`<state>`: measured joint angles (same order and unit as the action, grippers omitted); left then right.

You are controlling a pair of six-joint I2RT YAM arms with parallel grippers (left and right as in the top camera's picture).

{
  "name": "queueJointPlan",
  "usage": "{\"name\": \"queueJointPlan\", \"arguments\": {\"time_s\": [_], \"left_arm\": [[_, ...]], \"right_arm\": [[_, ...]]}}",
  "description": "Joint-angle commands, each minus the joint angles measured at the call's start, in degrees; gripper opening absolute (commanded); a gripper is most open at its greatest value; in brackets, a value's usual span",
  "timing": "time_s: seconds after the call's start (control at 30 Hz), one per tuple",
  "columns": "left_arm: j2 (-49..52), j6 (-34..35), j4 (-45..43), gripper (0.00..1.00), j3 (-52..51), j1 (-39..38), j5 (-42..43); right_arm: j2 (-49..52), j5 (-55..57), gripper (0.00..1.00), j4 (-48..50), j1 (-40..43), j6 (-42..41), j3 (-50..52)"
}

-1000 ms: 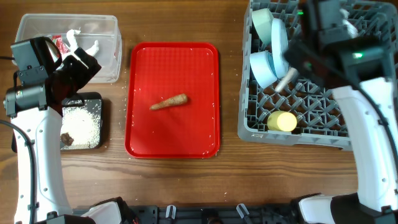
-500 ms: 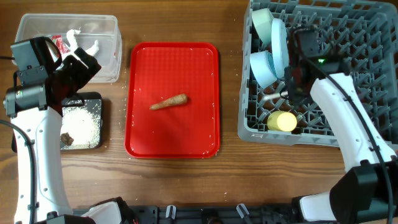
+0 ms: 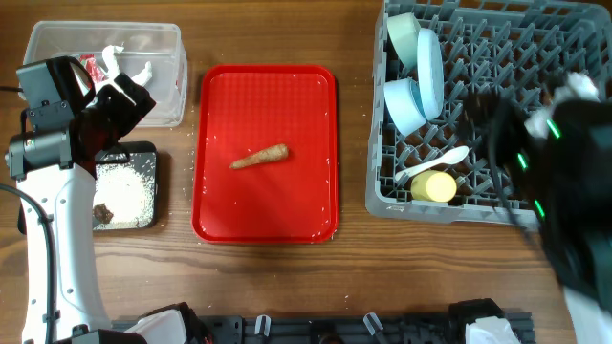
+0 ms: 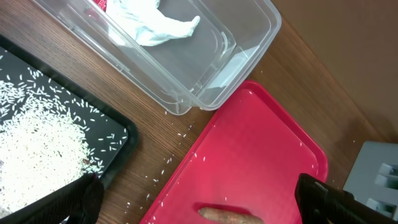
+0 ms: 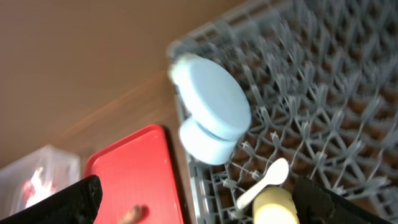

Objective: Sort waste into correct bins and load items into the dishwasher rack

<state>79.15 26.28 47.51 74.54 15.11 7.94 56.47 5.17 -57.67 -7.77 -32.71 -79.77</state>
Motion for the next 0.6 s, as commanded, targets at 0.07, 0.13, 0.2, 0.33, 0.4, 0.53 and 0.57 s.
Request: {"name": "queueJointPlan", "arguments": {"time_s": [0.07, 0.13, 0.2, 0.33, 0.4, 0.53, 0.57], "left_arm": [[-0.4, 0.1, -0.2, 1.0, 0.5, 0.4, -0.3], [-0.4, 0.1, -0.2, 1.0, 0.5, 0.4, -0.3], [-0.4, 0.1, -0.2, 1.0, 0.5, 0.4, -0.3], [-0.4, 0.1, -0.2, 1.0, 0.5, 0.4, -0.3], [-0.4, 0.1, -0.2, 1.0, 0.5, 0.4, -0.3], [-0.4, 0.1, -0.2, 1.0, 0.5, 0.4, -0.3], [-0.4, 0.1, -0.2, 1.0, 0.5, 0.4, -0.3]], "right_arm": [[-13.5, -4.9, 1.0, -4.2, -0.1, 11.5, -0.7], [-16.5, -4.9, 1.0, -4.9, -0.1, 11.5, -0.7], [-17.4, -4.9, 1.0, -7.0, -0.1, 11.5, -0.7], [-17.3, -4.9, 1.0, -12.1, -0.1, 10.6, -0.3], [-16.6, -4.8, 1.0, -11.8, -0.1, 9.8, 0.6], [-18.7, 0.7, 1.0, -1.4, 0.0, 11.3, 9.4], [-20.3, 0.5, 1.0, 5.2, 0.0, 14.5, 14.5]]}}
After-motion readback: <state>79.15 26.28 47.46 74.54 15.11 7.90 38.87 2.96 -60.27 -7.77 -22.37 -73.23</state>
